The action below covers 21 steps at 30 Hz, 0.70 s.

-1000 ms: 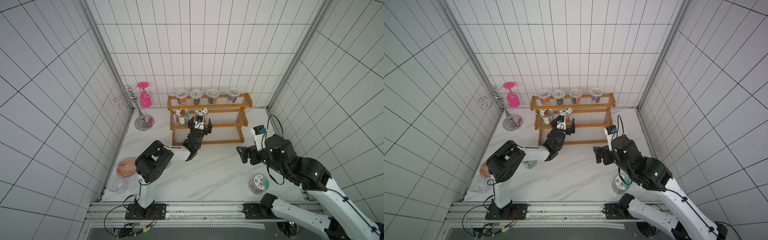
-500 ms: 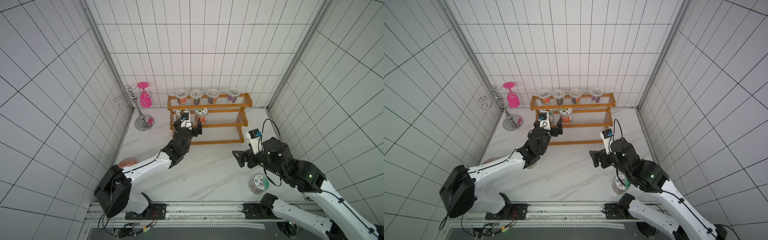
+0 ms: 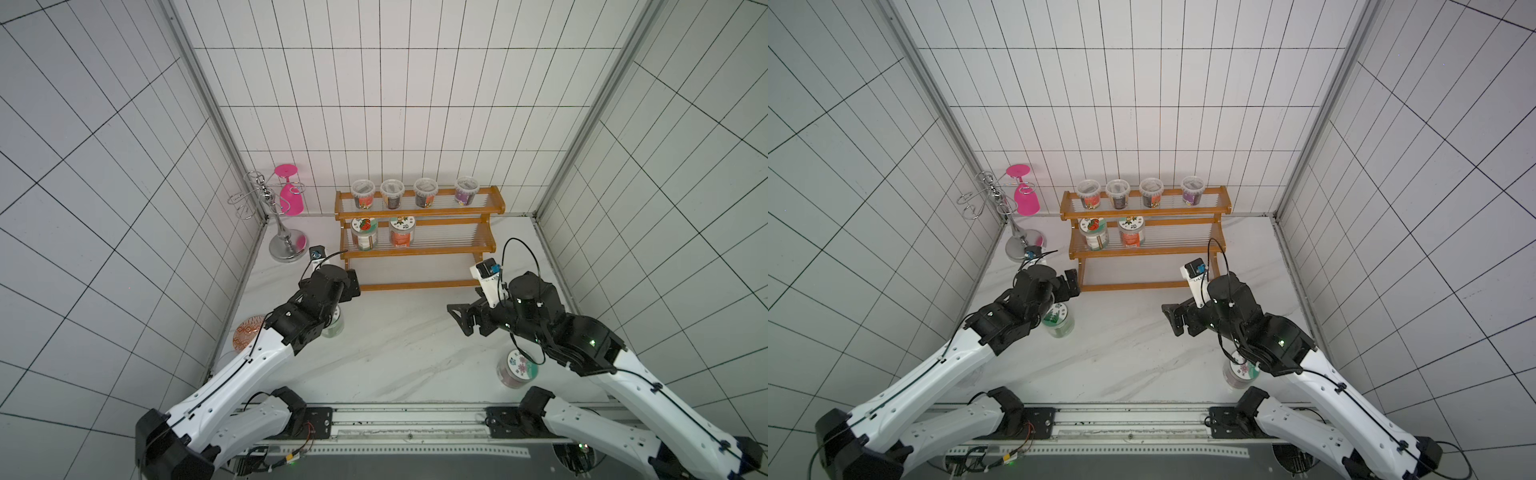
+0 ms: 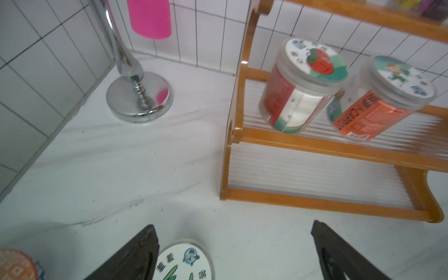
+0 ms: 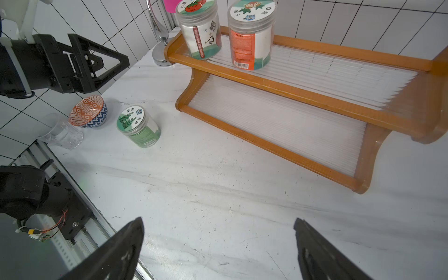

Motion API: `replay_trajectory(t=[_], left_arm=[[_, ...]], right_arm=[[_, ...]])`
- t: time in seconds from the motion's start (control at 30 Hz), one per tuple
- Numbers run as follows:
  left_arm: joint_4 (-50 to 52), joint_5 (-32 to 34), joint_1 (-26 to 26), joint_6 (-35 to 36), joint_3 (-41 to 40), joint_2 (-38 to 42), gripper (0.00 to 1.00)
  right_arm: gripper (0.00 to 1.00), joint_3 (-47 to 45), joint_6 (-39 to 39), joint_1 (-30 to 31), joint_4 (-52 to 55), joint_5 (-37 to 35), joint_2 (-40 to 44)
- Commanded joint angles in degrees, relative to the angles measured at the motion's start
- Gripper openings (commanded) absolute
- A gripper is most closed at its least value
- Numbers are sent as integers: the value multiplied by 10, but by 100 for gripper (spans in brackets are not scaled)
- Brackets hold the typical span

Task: Place the seed container on the shelf
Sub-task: Pick up the seed jar at the center of the board.

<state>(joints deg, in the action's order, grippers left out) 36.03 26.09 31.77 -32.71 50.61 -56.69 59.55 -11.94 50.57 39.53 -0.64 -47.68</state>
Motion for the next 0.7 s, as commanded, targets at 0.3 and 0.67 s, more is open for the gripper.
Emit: replay_trajectory(t=[0.3, 0.67], left_arm=[[167, -193, -140, -32, 11, -100, 99], [173, -231, -147, -3, 33, -199, 99]], right_arm=[[99, -43, 11, -5, -54, 54, -22], [99, -59, 9, -6, -54, 50, -18]])
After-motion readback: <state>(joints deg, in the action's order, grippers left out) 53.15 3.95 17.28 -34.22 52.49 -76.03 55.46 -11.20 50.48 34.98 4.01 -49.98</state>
